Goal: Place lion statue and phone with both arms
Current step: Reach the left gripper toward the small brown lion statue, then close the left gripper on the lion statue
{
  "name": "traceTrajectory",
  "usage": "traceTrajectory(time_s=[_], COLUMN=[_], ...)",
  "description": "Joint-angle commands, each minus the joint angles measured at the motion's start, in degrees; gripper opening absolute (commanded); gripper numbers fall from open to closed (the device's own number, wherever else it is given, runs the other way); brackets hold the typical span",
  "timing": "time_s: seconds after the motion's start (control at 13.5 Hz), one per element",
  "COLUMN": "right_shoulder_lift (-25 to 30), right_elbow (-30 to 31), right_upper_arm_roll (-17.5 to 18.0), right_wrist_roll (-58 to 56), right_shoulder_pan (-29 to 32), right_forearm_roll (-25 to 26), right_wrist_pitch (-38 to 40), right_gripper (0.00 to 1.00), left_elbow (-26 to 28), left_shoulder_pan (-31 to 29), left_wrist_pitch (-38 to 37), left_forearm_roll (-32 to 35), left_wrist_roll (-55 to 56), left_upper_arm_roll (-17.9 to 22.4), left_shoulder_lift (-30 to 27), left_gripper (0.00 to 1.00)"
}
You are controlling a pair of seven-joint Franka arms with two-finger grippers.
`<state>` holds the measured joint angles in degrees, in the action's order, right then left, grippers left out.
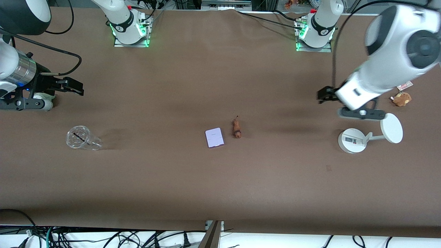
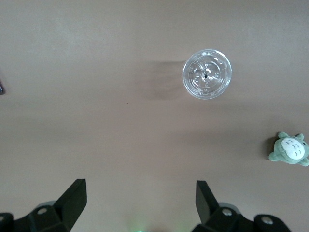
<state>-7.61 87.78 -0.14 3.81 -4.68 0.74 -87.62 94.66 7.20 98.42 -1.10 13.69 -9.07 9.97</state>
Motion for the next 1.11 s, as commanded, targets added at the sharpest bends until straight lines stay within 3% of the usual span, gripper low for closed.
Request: traceTrajectory(time_s=[0.0,0.3,0.74,1.04], right_shoulder_lift=[0.8,0.8,0.1,-0.1], right_elbow=[0.6,0.6,0.1,0.1], right_upper_arm_roll=[0.4,0.4,0.3,0.3], right_wrist_roll=[0.3,0.4,0.2,0.3], right_shoulder_pan=[0.3,0.3,-0.2,-0.2], right_forearm_roll=[0.4,0.4,0.3,0.2], right_wrist_pitch=[-0.5,-0.4,-0.3,-0.4], right_gripper=[1.0,1.0,1.0,1.0], left_elbow=[-1.3,-1.2,-1.1,-1.1], left_shoulder_pan=[6.5,14.5,21.1,23.4], left_wrist_pitch=[6.0,20.6,36.5,40.0], left_forearm_roll=[-0.1,0.1,1.1,1.1], left_wrist_roll=[10.1,20.5,20.9,22.3], left_upper_arm_roll=[0.1,0.1,0.1,0.5], left_shoulder_lift=[5.3,13.9,26.7,30.0], left_gripper=[1.0,1.0,1.0,1.0])
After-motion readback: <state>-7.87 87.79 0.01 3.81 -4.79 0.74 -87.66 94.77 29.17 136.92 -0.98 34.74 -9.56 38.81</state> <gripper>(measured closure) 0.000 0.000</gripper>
